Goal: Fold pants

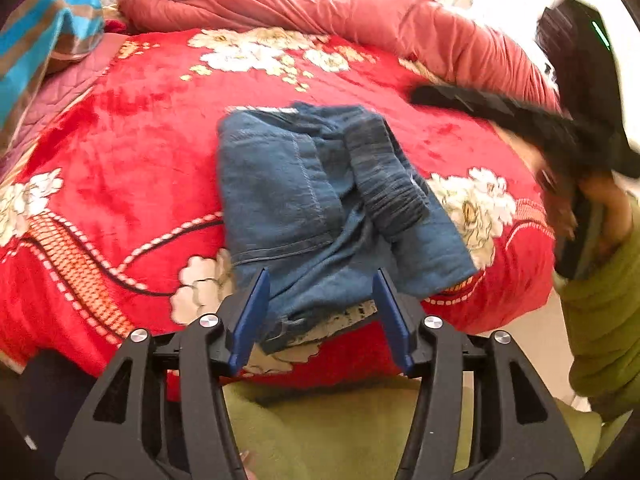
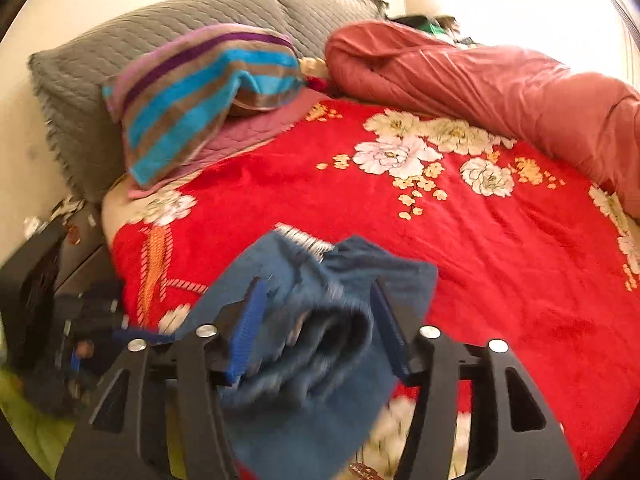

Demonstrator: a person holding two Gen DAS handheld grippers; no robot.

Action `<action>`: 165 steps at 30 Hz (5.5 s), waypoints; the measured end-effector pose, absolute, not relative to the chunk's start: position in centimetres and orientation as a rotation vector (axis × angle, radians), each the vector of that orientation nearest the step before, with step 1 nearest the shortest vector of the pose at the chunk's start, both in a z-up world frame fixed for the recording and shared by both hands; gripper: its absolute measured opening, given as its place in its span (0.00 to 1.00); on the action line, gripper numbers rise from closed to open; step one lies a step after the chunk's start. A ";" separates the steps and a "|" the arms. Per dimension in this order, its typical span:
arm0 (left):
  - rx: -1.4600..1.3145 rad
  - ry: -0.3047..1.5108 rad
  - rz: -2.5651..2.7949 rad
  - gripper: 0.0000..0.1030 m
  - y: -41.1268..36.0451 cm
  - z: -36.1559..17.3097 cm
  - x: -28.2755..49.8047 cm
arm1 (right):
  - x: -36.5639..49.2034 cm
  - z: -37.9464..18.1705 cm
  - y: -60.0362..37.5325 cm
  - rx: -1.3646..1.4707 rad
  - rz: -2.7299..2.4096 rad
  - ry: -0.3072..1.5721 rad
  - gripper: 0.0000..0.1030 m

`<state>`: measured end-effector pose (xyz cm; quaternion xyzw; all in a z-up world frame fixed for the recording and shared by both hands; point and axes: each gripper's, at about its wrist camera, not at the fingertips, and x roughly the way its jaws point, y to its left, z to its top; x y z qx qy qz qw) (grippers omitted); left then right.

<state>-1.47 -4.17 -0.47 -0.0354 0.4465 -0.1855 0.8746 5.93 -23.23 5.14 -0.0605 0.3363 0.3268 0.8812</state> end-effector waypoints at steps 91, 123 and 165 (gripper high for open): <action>-0.121 0.830 -0.210 0.79 -3.4 4.5 1.8 | -2.2 6.7 -23.0 -0.267 0.808 0.545 0.78; -0.135 0.791 -0.143 0.91 -1.1 4.1 1.1 | 2.5 6.0 -27.6 -0.056 0.523 0.602 0.90; -0.126 1.000 -0.254 0.76 -4.3 -3.7 7.2 | 11.2 -3.9 -25.3 0.144 0.537 1.006 0.64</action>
